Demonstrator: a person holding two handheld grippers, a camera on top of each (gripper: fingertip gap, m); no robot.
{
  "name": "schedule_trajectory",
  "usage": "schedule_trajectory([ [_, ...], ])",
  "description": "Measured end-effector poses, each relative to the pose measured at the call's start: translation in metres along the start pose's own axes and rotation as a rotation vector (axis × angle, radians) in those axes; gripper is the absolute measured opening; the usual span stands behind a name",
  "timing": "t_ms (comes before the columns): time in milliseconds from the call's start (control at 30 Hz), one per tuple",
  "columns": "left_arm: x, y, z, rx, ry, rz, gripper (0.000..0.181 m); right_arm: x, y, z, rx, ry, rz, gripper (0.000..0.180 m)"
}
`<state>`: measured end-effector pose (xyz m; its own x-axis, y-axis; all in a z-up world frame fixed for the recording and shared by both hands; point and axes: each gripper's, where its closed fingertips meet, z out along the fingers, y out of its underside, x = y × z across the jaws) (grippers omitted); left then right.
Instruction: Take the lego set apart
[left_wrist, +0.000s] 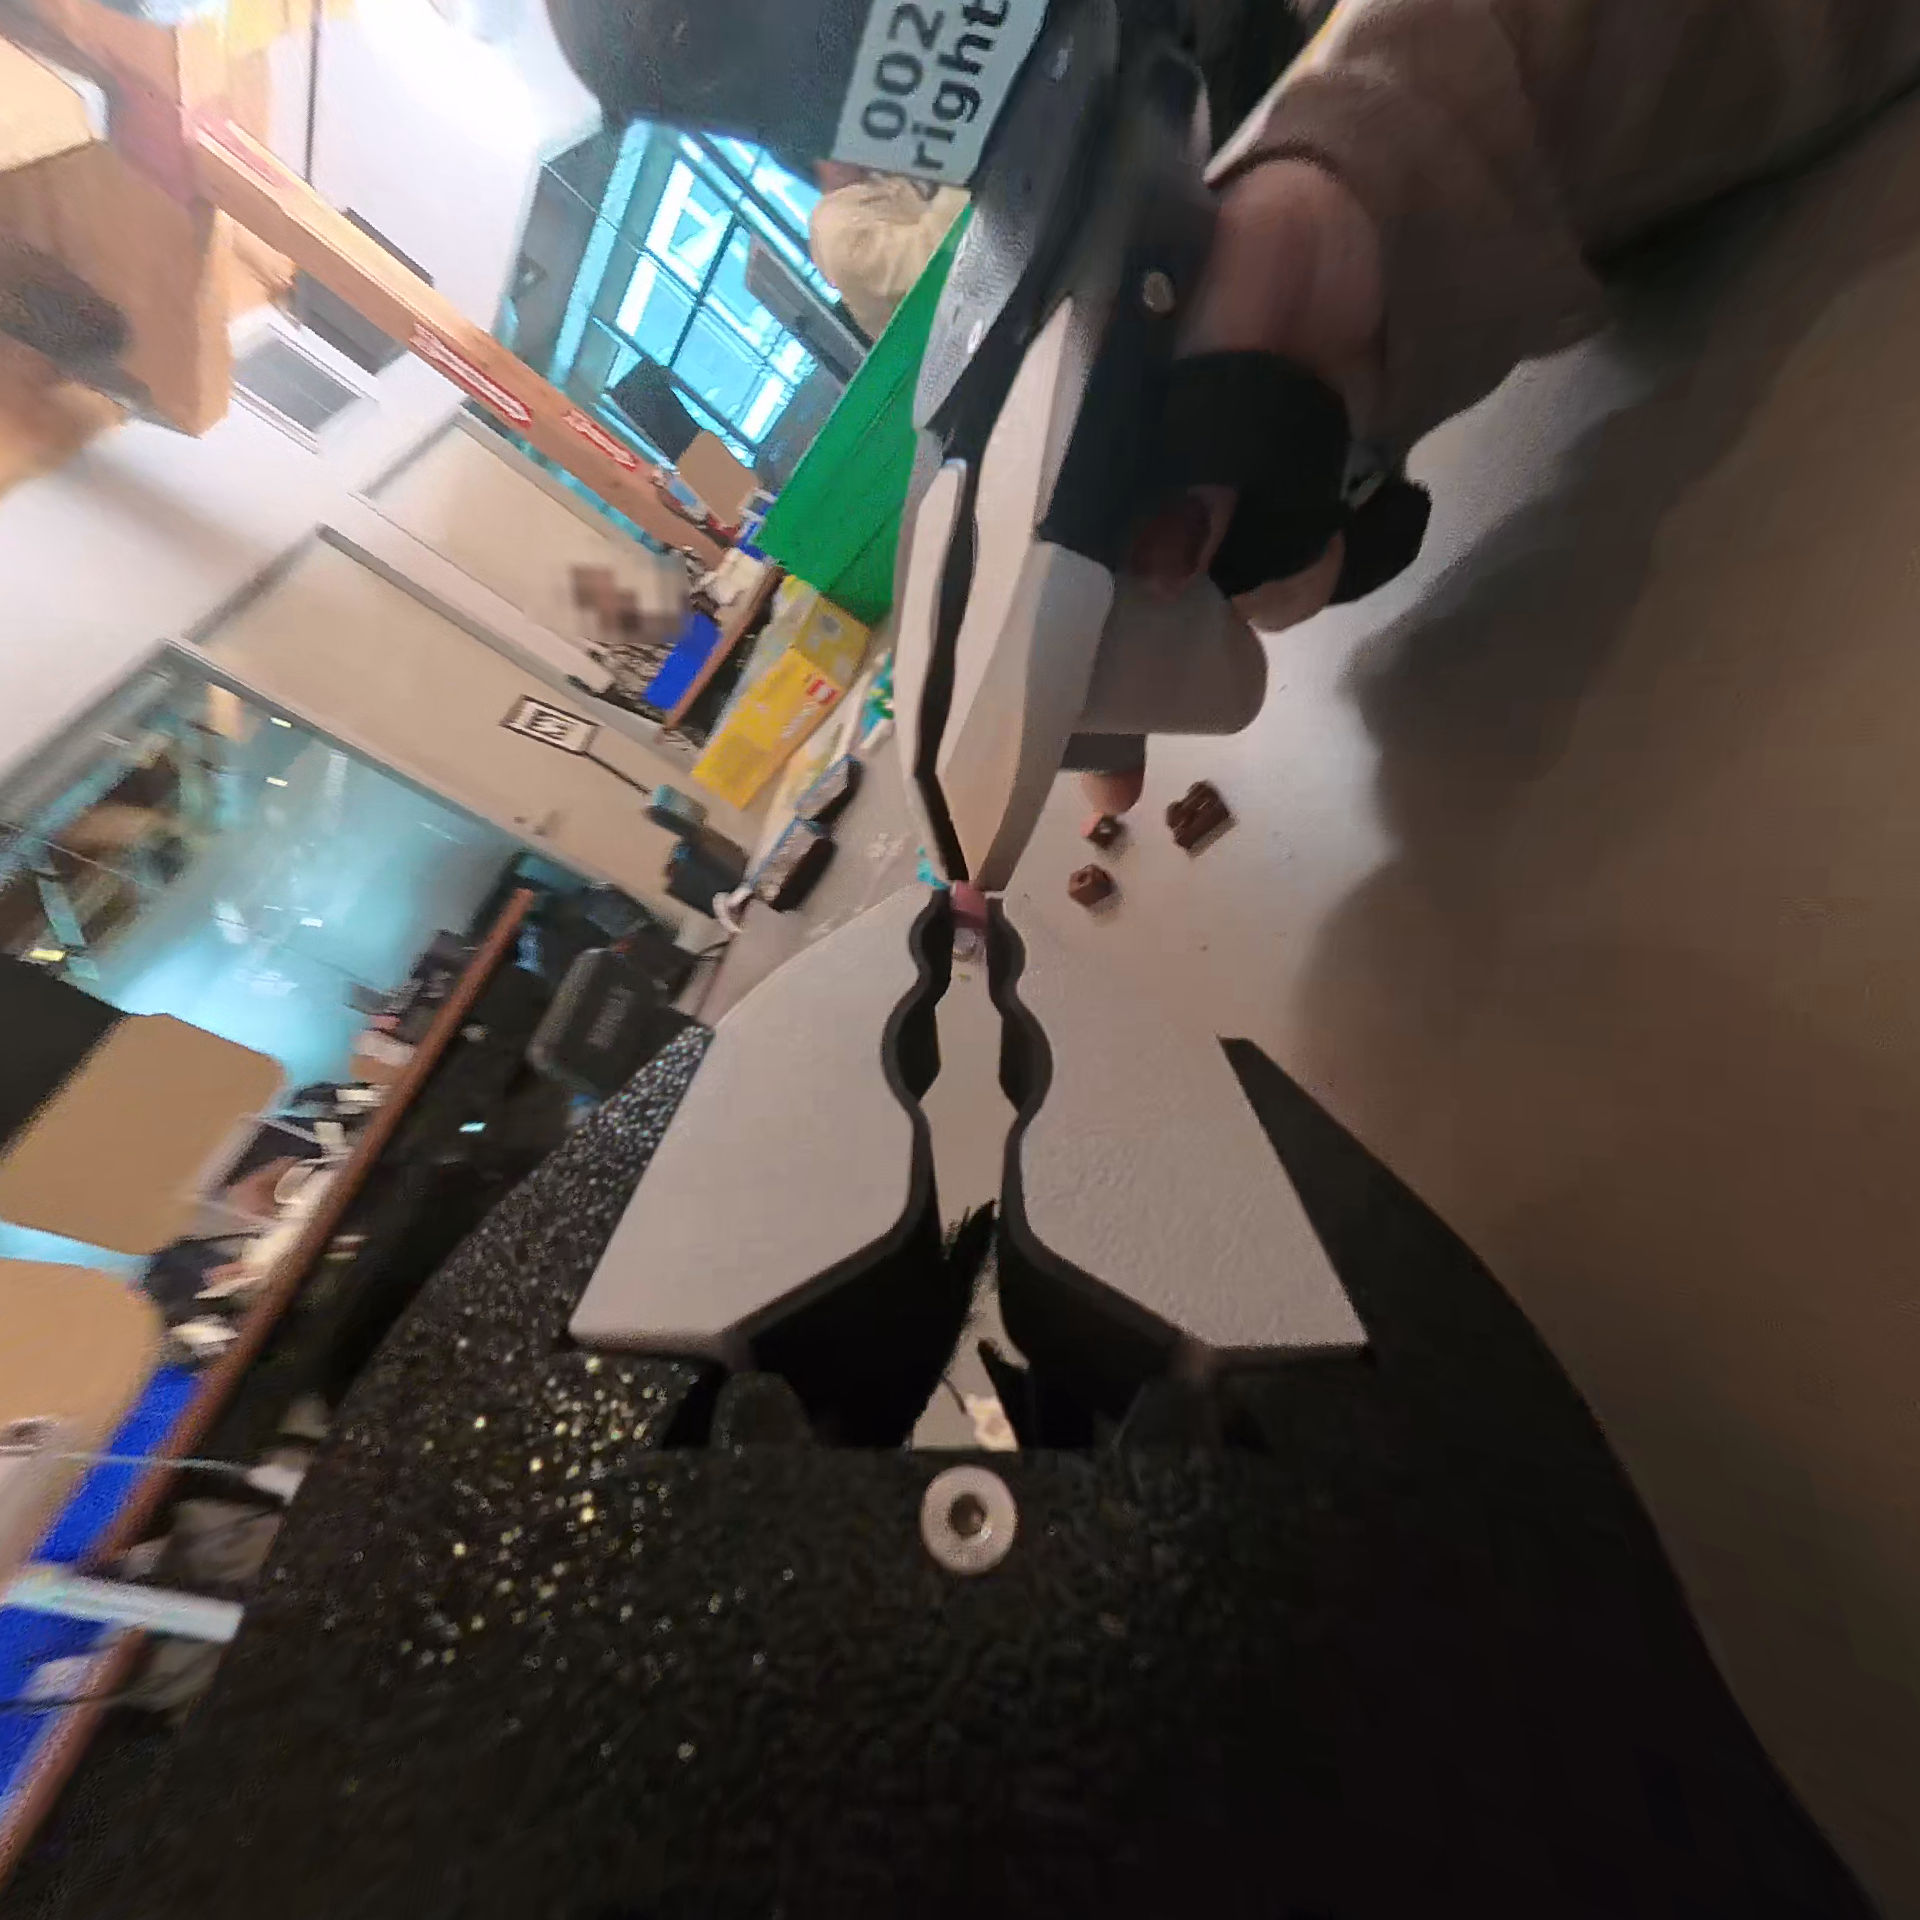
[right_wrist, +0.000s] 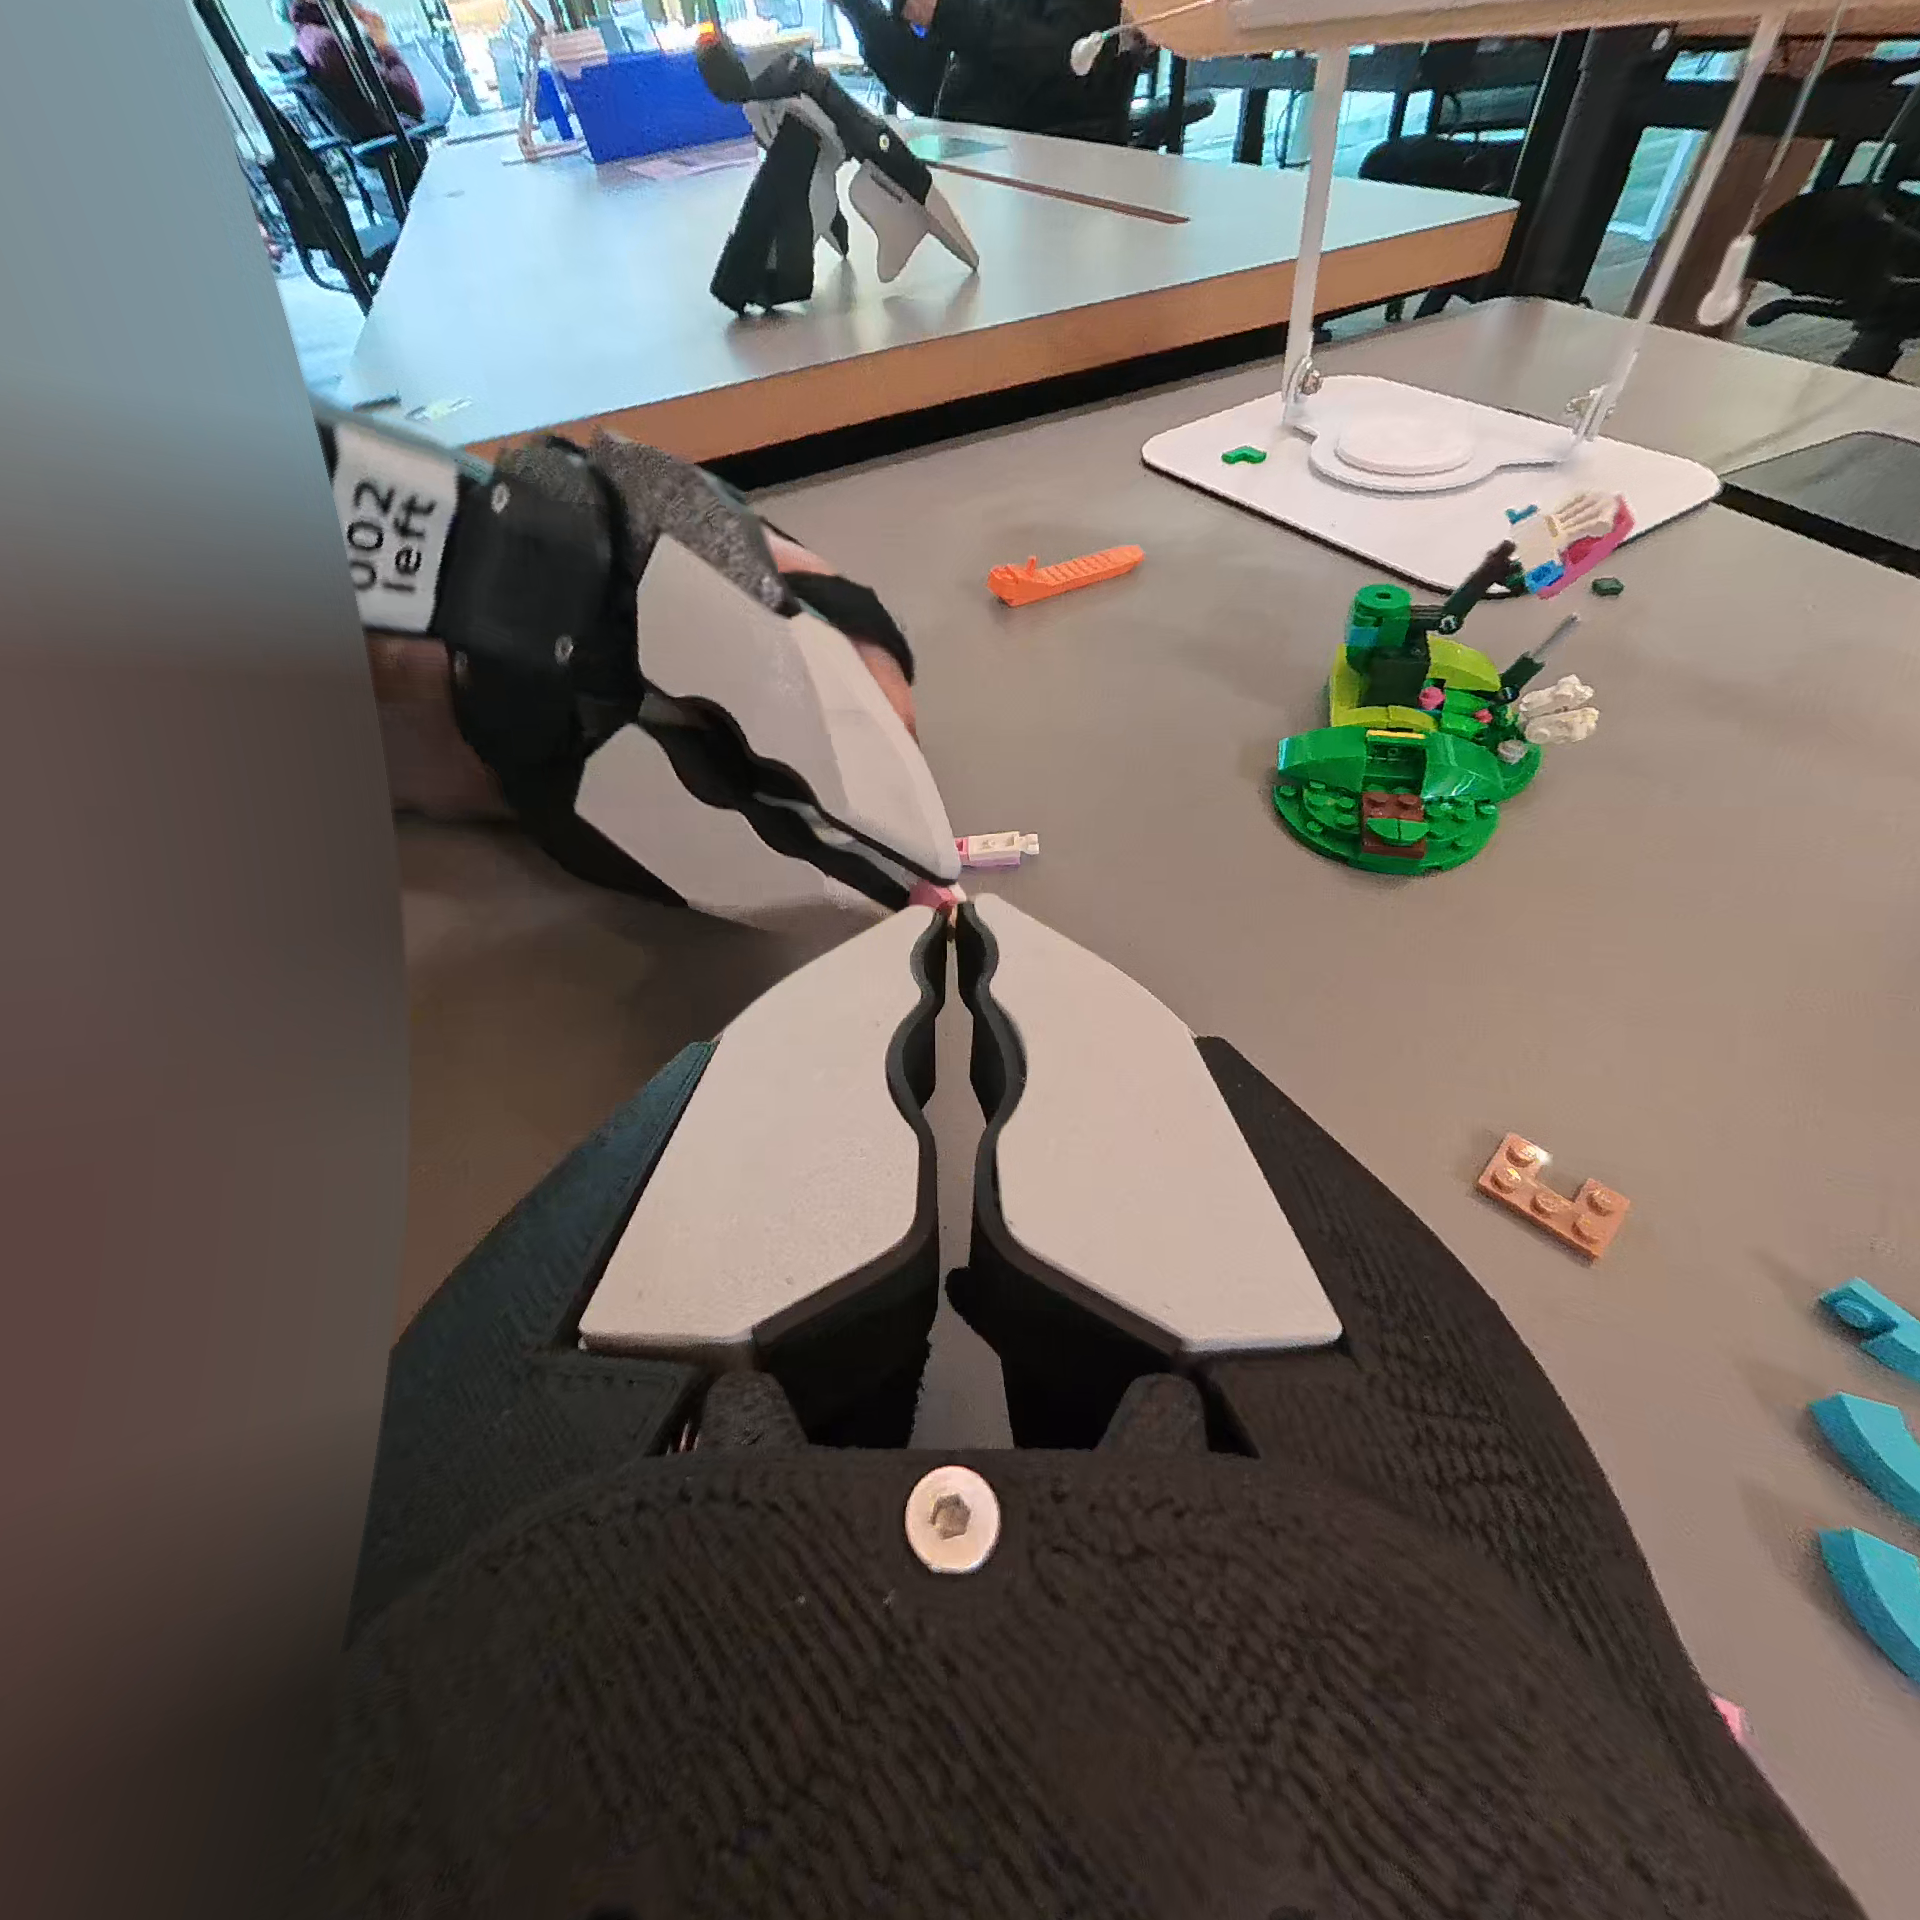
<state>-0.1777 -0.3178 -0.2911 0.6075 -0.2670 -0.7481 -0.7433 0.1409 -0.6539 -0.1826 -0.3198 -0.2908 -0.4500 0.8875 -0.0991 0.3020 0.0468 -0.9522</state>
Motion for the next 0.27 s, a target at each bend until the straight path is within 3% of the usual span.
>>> schedule_trajectory([
  [267, 0.0055, -0.0059, -0.0065, 0.121, 0.176, -0.331, 0.006, -0.0096, 0.0033, -0.0001, -0.031, -0.066, -0.018, 0.000],
])
